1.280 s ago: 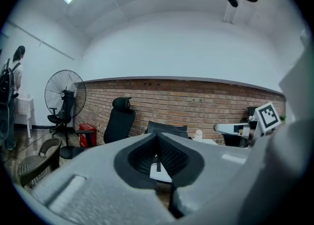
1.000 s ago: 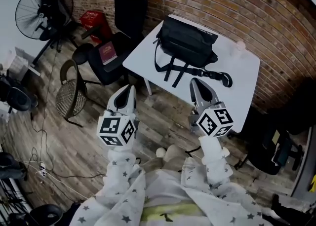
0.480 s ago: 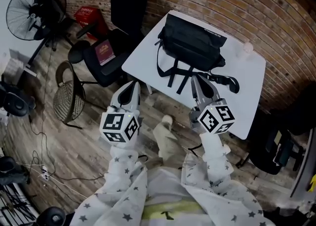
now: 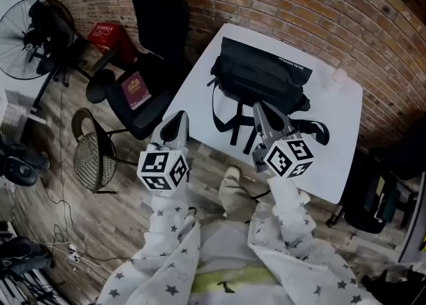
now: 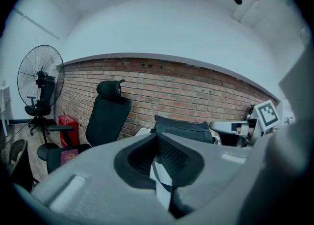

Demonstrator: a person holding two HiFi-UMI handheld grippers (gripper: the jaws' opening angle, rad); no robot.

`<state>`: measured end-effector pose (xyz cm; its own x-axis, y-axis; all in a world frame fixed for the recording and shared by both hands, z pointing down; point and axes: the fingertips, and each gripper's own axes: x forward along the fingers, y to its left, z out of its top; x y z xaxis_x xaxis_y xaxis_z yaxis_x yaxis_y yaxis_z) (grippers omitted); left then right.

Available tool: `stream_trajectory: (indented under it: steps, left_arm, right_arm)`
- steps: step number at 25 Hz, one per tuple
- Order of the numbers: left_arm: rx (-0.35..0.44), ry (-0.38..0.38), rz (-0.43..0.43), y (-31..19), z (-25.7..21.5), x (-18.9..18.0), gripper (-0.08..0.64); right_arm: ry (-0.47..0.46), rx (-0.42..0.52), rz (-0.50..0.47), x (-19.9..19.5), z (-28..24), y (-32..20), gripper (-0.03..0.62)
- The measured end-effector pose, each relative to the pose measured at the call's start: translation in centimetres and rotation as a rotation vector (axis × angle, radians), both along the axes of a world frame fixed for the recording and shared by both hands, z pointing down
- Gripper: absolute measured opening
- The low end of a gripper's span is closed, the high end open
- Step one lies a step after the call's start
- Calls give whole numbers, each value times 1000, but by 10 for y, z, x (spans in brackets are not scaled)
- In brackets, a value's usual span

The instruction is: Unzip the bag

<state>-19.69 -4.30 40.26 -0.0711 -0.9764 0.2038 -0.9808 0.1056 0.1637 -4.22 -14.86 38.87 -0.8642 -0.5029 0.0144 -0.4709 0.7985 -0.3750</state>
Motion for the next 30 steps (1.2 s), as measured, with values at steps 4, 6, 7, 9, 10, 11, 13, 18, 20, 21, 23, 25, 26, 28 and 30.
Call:
stream_trajectory:
  steps: [4,6,7,9,10,11,13,18,20,21,23,25,26,28,30]
  left_arm:
    - [-12,17,17,-25,5,-15,-2]
    - [-12,22,27,-37,5,-22,-2]
    - [-10,23,32,-44,4,-26,-2]
    - [-5,22,39,-56,1,-35,-2]
    - [-3,20,40,-61,0,-39,-2]
    - [0,18,42,-67,-2,-43,-2]
    - [7,15,48,-79,-4,-50,-2]
    - [18,12,83,-105,-7,-63,-2]
    - [16,14,103,-116,-6,-68,-2]
    - [15,16,116,-121,-5,-69,-2]
    - [16,17,152,-133,-4,-72,-2]
    - [15,20,202,-145,-3,-75,-2]
    - [13,23,227,-151,-2,-77,-2]
    - [5,28,280,-163,0,-81,-2]
    - [-11,32,349,-175,4,-83,-2]
  right_arm:
    - [5,-14,11,-15,3,-20,-10]
    - [2,-21,18,-21,3,-31,-11]
    - [0,-24,21,-24,3,-36,-11]
    - [-4,-27,23,-32,1,-45,-11]
    - [-5,-29,22,-36,1,-49,-11]
    - [-6,-31,21,-40,2,-52,-11]
    - [-6,-40,19,-47,4,-58,-10]
    - [11,-73,6,-63,15,-63,-11]
    - [24,-81,-11,-72,20,-62,-9]
    - [32,-85,-20,-77,23,-61,-10]
    - [45,-95,-36,-87,28,-58,-9]
    - [57,-106,-48,-98,33,-54,-9]
    - [63,-113,-54,-105,36,-52,-9]
    - [69,-138,-68,-120,43,-50,-9]
    - [61,-186,-69,-134,51,-49,-8]
